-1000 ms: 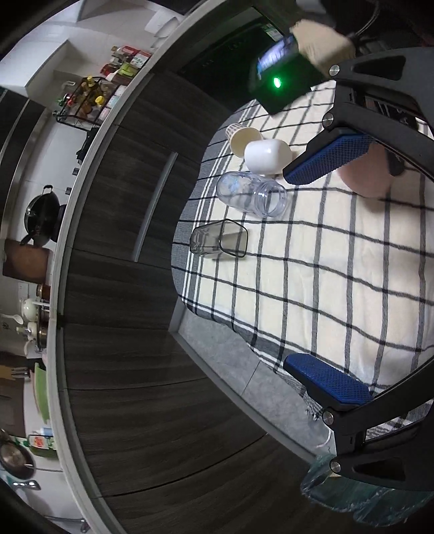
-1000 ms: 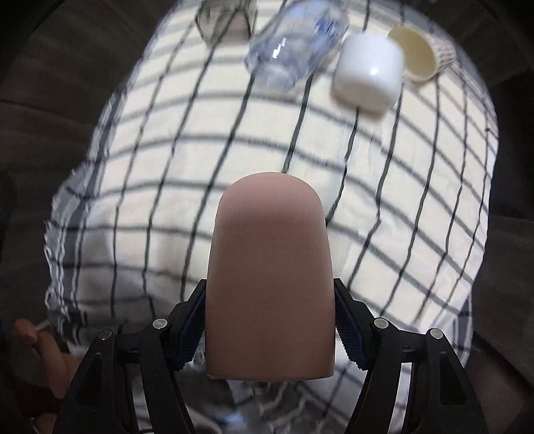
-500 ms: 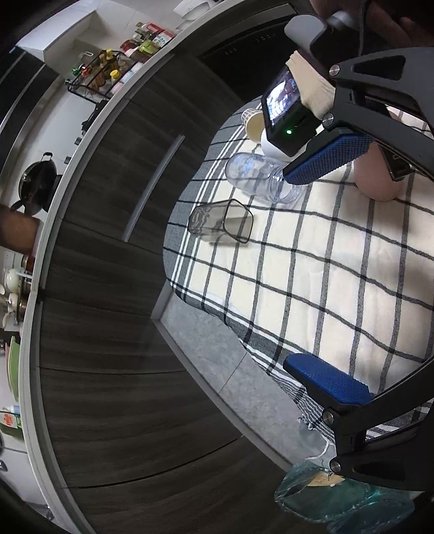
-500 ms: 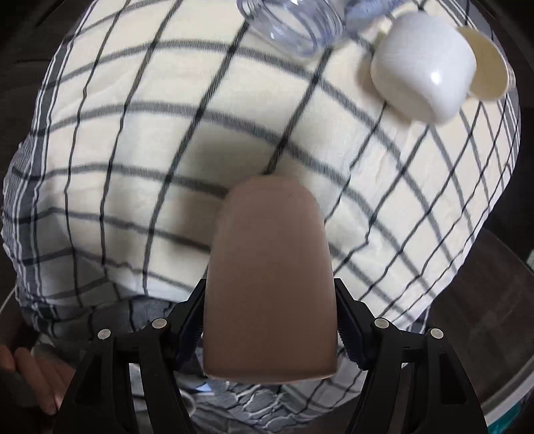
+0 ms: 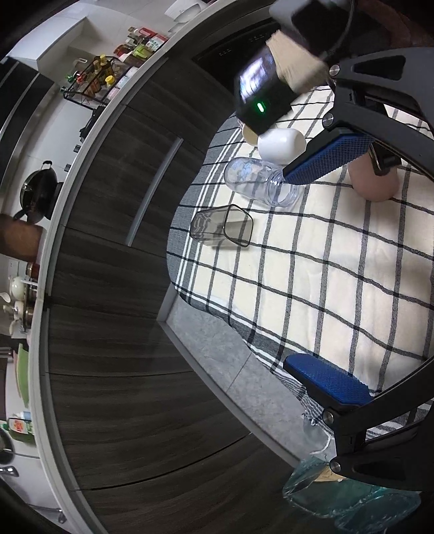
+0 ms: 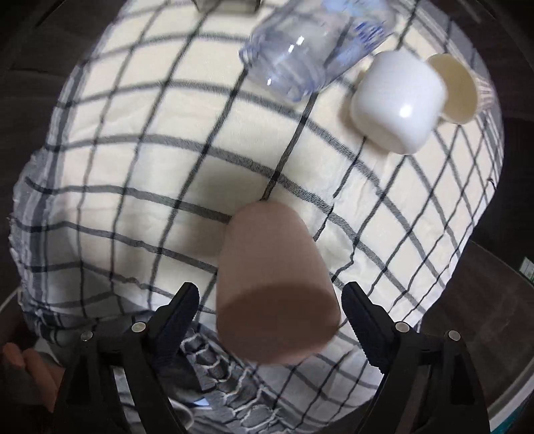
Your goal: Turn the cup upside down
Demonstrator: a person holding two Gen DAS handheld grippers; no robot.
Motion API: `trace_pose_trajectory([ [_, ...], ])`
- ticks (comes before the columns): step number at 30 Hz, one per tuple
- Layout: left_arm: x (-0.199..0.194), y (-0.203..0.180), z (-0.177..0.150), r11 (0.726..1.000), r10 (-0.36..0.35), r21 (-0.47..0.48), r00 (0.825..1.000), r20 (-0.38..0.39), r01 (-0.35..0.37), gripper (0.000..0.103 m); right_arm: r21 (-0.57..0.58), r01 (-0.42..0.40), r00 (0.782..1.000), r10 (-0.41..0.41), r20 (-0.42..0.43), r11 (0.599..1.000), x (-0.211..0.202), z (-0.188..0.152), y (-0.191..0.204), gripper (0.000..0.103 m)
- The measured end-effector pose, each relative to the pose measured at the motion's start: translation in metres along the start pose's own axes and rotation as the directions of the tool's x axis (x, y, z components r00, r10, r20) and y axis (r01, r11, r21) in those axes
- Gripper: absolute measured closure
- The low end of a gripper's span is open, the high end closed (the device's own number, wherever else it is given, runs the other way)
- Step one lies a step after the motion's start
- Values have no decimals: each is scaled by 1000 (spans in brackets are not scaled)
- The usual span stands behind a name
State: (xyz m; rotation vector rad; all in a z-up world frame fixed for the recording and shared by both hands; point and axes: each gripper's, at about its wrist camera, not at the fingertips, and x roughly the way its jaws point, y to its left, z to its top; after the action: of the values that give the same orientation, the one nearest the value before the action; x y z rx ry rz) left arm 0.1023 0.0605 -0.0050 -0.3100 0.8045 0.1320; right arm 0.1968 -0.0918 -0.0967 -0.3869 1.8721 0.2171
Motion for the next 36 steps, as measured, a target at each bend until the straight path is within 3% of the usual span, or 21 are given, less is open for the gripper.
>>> trace_pose_trajectory([
  [5, -14, -3, 1, 1000, 8, 26, 1000, 24, -8, 0, 65, -72, 981, 58, 187, 995, -31, -31, -11, 16],
  [10, -23, -9, -3, 998, 14, 64, 999, 34, -16, 0, 120, -113, 915, 56, 400, 986, -53, -69, -18, 16],
  [14, -27, -15, -10, 995, 15, 96, 999, 35, -19, 0, 169, -92, 818, -22, 574, 981, -66, -101, -15, 16],
  [15, -28, -15, -13, 995, 17, 96, 999, 44, -21, 0, 179, -90, 801, -36, 597, 980, -67, -105, -16, 16],
  [20, -35, -16, -18, 994, 18, 104, 998, 61, -25, 0, 263, -73, 668, -149, 729, 962, -65, -138, -16, 16],
  [29, -48, -28, -28, 985, -2, 169, 995, 98, -14, 0, 341, -38, 505, -276, 818, 939, -63, -171, -5, 15],
  [33, -53, -31, -31, 983, -12, 184, 994, 105, -8, 0, 365, -26, 443, -316, 839, 931, -62, -183, -2, 14],
  [36, -55, -34, -33, 981, -13, 193, 994, 112, -9, 0, 377, -41, 411, -329, 851, 925, -61, -191, -2, 14],
])
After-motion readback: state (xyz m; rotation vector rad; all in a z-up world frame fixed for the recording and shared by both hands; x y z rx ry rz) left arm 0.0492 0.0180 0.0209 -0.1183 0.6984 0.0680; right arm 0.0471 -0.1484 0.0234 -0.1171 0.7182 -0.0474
